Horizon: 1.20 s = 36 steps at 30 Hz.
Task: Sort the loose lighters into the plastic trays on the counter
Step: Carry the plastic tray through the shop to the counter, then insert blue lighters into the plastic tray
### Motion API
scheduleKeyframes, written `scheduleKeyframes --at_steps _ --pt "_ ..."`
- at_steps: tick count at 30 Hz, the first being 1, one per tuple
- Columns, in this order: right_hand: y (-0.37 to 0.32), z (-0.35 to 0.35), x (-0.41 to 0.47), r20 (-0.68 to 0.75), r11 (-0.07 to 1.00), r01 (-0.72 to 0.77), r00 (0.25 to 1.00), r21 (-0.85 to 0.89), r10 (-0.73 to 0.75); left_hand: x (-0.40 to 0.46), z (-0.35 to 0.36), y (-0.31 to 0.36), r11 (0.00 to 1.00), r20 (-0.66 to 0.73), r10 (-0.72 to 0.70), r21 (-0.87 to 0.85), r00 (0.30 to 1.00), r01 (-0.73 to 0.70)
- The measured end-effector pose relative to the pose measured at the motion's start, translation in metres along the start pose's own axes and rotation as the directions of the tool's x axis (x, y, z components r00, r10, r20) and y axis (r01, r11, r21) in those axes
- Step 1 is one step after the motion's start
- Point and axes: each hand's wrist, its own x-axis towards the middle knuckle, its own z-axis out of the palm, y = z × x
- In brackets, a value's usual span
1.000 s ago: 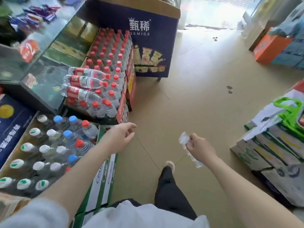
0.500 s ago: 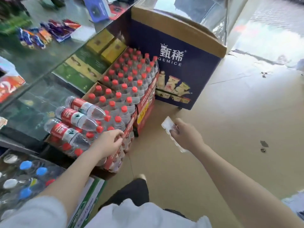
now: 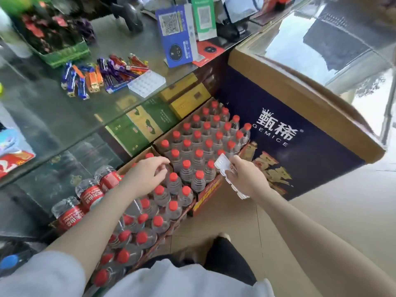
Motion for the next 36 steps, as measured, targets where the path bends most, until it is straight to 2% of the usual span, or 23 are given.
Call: scheduleKeyframes --at_steps 4,7,9,13,16,18,19,24,27,30,32,34,36 --pt "0.019 -0.01 0.08 0.082 0.995 0.096 0.992 -0.008 -0.095 0.043 -0.012 0.006 0.989 -0.126 -0.113 -0.11 0.986 0.1" --pt "0.01 -0.025 0.135 0.108 0.967 0.254 0.962 -0.007 -0.252 0.066 -0.014 0.008 0.973 -0.244 -0.204 -0.161 0.948 0.168" --pt "-0.006 -0.041 0.163 0.096 0.919 0.393 0.915 0.002 -0.391 0.077 -0.017 0.007 0.957 -0.301 -0.274 -0.182 0.913 0.227" --pt "-0.058 -0.068 0.2 -0.002 0.733 0.677 0.735 0.072 -0.678 0.088 -0.033 0.005 0.911 -0.418 -0.393 -0.295 0.819 0.287" --pt "-0.105 -0.073 0.214 -0.132 0.512 0.859 0.505 -0.018 -0.853 0.089 -0.054 0.006 0.873 -0.468 -0.441 -0.42 0.766 0.246" --pt "-0.135 -0.07 0.22 -0.16 0.388 0.913 0.367 -0.127 -0.916 0.087 -0.073 0.005 0.839 -0.453 -0.44 -0.515 0.776 0.175" --pt "-0.149 -0.067 0.222 -0.159 0.351 0.92 0.325 -0.172 -0.932 0.085 -0.082 0.002 0.824 -0.441 -0.438 -0.545 0.783 0.154" --pt "-0.205 -0.036 0.234 -0.157 0.226 0.922 0.184 -0.314 -0.97 0.069 -0.107 -0.043 0.789 -0.493 -0.509 -0.596 0.706 0.153" --pt "-0.234 -0.012 0.234 -0.119 0.199 0.925 0.168 -0.324 -0.978 0.056 -0.116 -0.079 0.809 -0.477 -0.515 -0.545 0.713 0.22" --pt "-0.254 0.007 0.235 0.006 0.154 0.946 0.162 -0.284 -0.987 0.045 -0.124 -0.109 0.851 -0.481 -0.503 -0.422 0.718 0.313" --pt "-0.262 0.012 0.244 0.045 0.234 0.952 0.247 -0.2 -0.968 0.04 -0.127 -0.126 0.882 -0.472 -0.467 -0.305 0.748 0.359" --pt "-0.262 0.01 0.258 -0.022 0.375 0.914 0.376 -0.154 -0.926 0.038 -0.126 -0.134 0.891 -0.46 -0.454 -0.225 0.763 0.395" --pt "-0.267 0.012 0.278 -0.07 0.504 0.845 0.5 -0.181 -0.863 0.037 -0.126 -0.143 0.891 -0.449 -0.453 -0.19 0.771 0.413"
